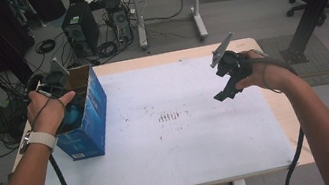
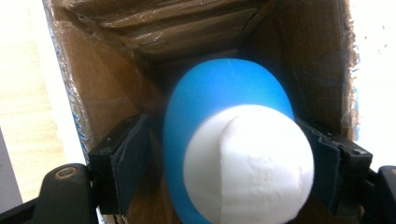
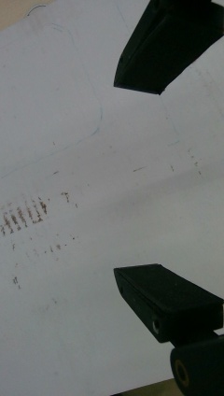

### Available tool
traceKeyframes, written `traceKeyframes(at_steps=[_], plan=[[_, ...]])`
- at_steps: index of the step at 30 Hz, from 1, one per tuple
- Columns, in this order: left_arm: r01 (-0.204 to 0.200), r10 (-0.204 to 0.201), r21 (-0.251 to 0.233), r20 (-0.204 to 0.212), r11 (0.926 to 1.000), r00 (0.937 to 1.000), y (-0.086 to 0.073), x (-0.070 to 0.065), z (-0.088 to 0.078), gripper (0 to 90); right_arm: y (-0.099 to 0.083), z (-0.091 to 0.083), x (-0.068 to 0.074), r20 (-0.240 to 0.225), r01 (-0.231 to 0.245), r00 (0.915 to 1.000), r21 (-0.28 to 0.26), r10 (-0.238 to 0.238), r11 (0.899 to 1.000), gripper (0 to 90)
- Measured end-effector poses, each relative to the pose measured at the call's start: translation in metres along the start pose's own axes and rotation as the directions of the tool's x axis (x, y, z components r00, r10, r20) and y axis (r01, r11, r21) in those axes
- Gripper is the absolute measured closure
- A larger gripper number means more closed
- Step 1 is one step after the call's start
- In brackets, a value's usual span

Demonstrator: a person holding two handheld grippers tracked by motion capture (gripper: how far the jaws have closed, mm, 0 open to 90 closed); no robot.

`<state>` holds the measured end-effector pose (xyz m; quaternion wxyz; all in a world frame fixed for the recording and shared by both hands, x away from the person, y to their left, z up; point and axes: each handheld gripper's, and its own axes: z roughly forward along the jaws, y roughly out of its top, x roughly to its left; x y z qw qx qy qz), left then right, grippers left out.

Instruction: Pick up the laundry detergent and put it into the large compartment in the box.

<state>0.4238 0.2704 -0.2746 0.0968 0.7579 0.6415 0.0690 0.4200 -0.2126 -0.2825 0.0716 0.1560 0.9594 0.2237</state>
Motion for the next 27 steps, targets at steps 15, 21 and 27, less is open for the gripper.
traceKeyframes(at_steps=[15,21,27], plan=[[-0.007,0.007,-0.011,0.002,0.9999,1.0000,0.002,-0.002,-0.014,15.6,0.000,-0.002,0.001,0.000,0.000,1.0000,-0.003,0.000,1.000,8.6],[-0.012,0.012,-0.012,0.015,0.9999,0.9998,0.001,-0.003,-0.019,15.0,-0.002,-0.004,0.002,0.004,-0.001,1.0000,-0.007,0.001,1.000,8.6],[-0.033,0.033,-0.002,0.015,0.9994,0.9993,0.002,-0.005,-0.025,12.9,-0.002,-0.005,0.003,0.005,-0.003,1.0000,-0.007,0.003,1.000,8.6]])
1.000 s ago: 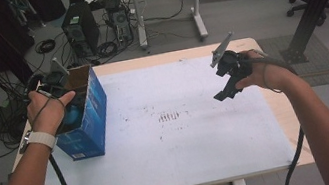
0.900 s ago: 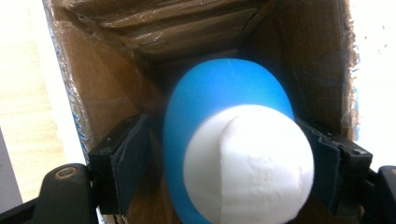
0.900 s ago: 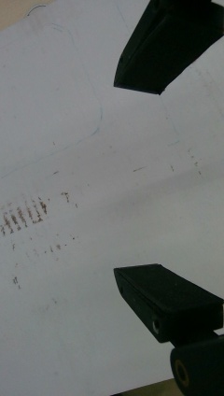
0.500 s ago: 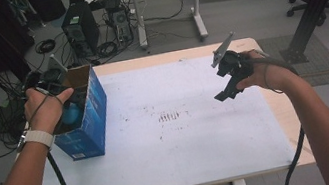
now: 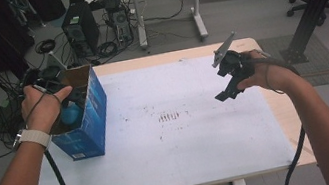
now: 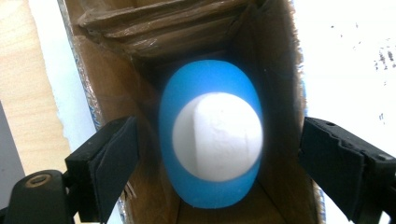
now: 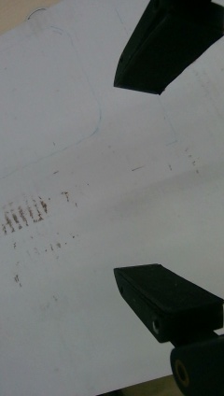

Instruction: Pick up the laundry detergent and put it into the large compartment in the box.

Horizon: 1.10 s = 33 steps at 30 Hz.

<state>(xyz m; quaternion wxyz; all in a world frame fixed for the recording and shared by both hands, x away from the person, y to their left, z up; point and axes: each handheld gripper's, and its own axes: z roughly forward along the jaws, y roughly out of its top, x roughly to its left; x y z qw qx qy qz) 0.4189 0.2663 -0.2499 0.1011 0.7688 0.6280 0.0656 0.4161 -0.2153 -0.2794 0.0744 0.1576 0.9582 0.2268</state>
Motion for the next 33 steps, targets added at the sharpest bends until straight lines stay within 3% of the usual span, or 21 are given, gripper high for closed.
traceKeyframes(at_steps=[8,20,24,33], plan=[[-0.005,0.005,-0.002,0.001,1.0000,1.0000,0.000,0.001,-0.012,9.9,-0.001,-0.002,0.000,0.002,-0.003,1.0000,0.000,0.003,1.000,8.6],[-0.045,0.045,-0.001,-0.013,0.9990,0.9989,0.002,-0.002,-0.036,10.4,0.000,-0.004,0.000,0.004,0.001,1.0000,0.002,-0.001,1.000,8.6],[-0.059,0.059,0.015,-0.001,0.9981,0.9982,0.003,-0.006,-0.043,10.3,0.000,-0.005,0.000,0.004,0.003,1.0000,0.001,-0.003,1.000,8.6],[-0.096,0.097,0.043,-0.018,0.9945,0.9952,0.006,-0.019,-0.056,10.4,0.002,-0.006,0.002,0.006,0.004,1.0000,-0.002,-0.004,1.000,8.6]])
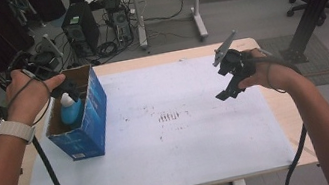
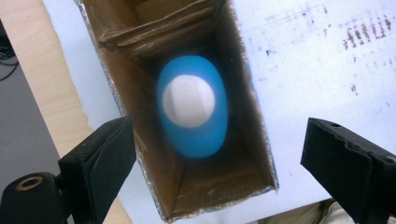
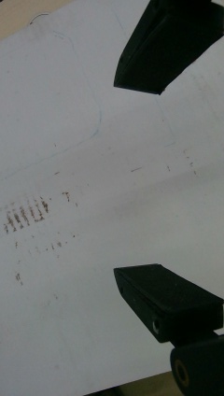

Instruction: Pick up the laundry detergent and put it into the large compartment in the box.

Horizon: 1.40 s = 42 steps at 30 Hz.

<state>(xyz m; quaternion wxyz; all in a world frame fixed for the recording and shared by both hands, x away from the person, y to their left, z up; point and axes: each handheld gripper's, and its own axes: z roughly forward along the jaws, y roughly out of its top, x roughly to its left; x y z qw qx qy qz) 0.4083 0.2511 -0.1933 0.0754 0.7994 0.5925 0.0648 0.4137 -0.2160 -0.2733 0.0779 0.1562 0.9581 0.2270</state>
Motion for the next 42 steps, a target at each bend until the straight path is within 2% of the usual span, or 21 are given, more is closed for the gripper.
traceKeyframes(at_steps=[6,10,27,33,42], plan=[[-0.017,0.017,0.017,-0.005,0.9997,0.9998,0.001,-0.006,-0.005,10.5,-0.001,-0.002,0.000,0.002,-0.001,1.0000,-0.003,0.001,1.000,8.6],[-0.040,0.040,0.027,0.009,0.9988,0.9992,0.003,-0.014,-0.008,10.9,-0.001,-0.003,0.001,0.003,-0.002,1.0000,0.000,0.002,1.000,8.6],[-0.109,0.109,0.024,0.032,0.9937,0.9936,0.011,-0.041,-0.026,12.4,-0.004,-0.007,0.002,0.009,-0.009,0.9999,-0.003,0.009,1.000,8.6],[-0.151,0.149,0.033,0.043,0.9880,0.9878,0.014,-0.051,-0.030,12.4,-0.005,-0.008,0.003,0.010,-0.010,0.9999,-0.003,0.010,1.000,8.6],[-0.223,0.219,0.038,0.087,0.9741,0.9718,0.018,-0.062,-0.033,12.4,-0.007,-0.010,0.003,0.016,-0.018,0.9997,-0.003,0.018,1.000,8.6]])
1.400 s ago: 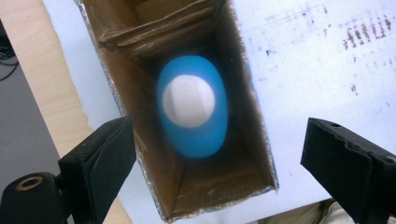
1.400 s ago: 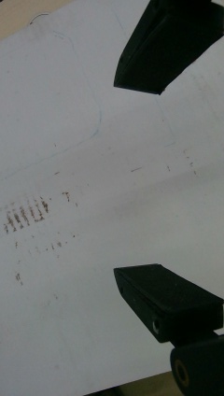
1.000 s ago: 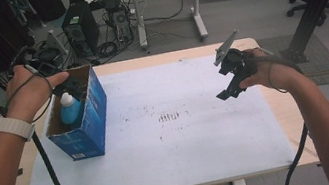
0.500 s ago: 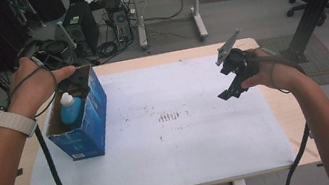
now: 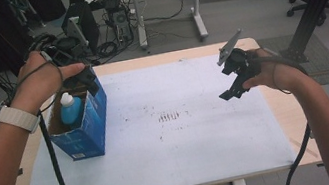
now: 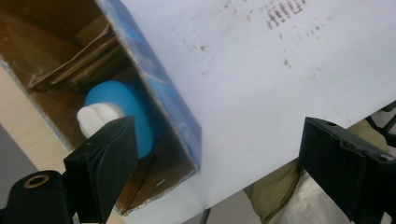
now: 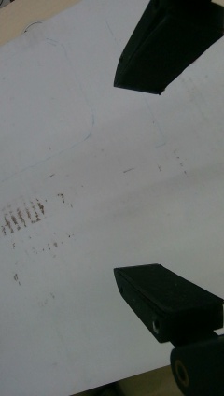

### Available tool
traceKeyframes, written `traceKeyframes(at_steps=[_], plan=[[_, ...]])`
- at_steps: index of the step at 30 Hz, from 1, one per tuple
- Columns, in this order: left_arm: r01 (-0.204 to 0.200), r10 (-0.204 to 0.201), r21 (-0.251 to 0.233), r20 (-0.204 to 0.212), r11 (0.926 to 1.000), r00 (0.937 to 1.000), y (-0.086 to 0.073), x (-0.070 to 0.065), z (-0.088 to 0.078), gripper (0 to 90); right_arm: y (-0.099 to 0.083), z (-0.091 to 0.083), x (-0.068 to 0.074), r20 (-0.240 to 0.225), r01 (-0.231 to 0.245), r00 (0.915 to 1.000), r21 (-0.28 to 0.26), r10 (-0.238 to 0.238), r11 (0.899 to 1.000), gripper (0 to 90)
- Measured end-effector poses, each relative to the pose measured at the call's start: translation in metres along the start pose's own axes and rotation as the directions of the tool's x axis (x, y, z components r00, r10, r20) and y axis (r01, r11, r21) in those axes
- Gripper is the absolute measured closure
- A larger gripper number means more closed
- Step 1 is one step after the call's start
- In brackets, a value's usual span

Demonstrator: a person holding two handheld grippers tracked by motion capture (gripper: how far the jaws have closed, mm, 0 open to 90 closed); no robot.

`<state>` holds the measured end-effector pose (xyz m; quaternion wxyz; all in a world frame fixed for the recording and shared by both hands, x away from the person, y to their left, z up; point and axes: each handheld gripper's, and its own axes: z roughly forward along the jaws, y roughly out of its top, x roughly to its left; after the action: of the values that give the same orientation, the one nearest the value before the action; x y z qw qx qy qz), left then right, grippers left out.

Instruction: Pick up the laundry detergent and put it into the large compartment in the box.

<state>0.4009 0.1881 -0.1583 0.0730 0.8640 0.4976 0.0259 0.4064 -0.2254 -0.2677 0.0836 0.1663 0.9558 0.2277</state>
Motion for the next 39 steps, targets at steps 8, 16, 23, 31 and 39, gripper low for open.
traceKeyframes(at_steps=[8,16,23,31,39], plan=[[-0.075,0.075,-0.009,0.016,0.9972,0.9971,0.005,-0.009,-0.001,12.5,0.000,-0.002,0.000,0.004,-0.002,1.0000,0.001,0.002,1.000,8.6],[-0.155,0.155,-0.023,0.034,0.9877,0.9873,0.010,-0.016,-0.002,12.6,0.001,-0.001,0.000,0.001,-0.003,1.0000,0.003,0.003,1.000,8.6],[-0.227,0.227,-0.009,0.054,0.9739,0.9724,0.013,-0.024,0.000,13.3,0.002,-0.001,0.000,0.001,-0.001,1.0000,0.000,0.001,1.000,8.6],[-0.314,0.313,-0.004,0.069,0.9495,0.9472,0.018,-0.037,0.005,13.3,0.001,-0.001,0.001,0.001,-0.001,1.0000,0.003,0.001,1.000,8.6],[-0.386,0.383,0.008,0.096,0.9226,0.9186,0.020,-0.047,0.010,13.4,0.002,-0.003,0.001,0.005,-0.003,1.0000,-0.001,0.003,1.000,8.6]])
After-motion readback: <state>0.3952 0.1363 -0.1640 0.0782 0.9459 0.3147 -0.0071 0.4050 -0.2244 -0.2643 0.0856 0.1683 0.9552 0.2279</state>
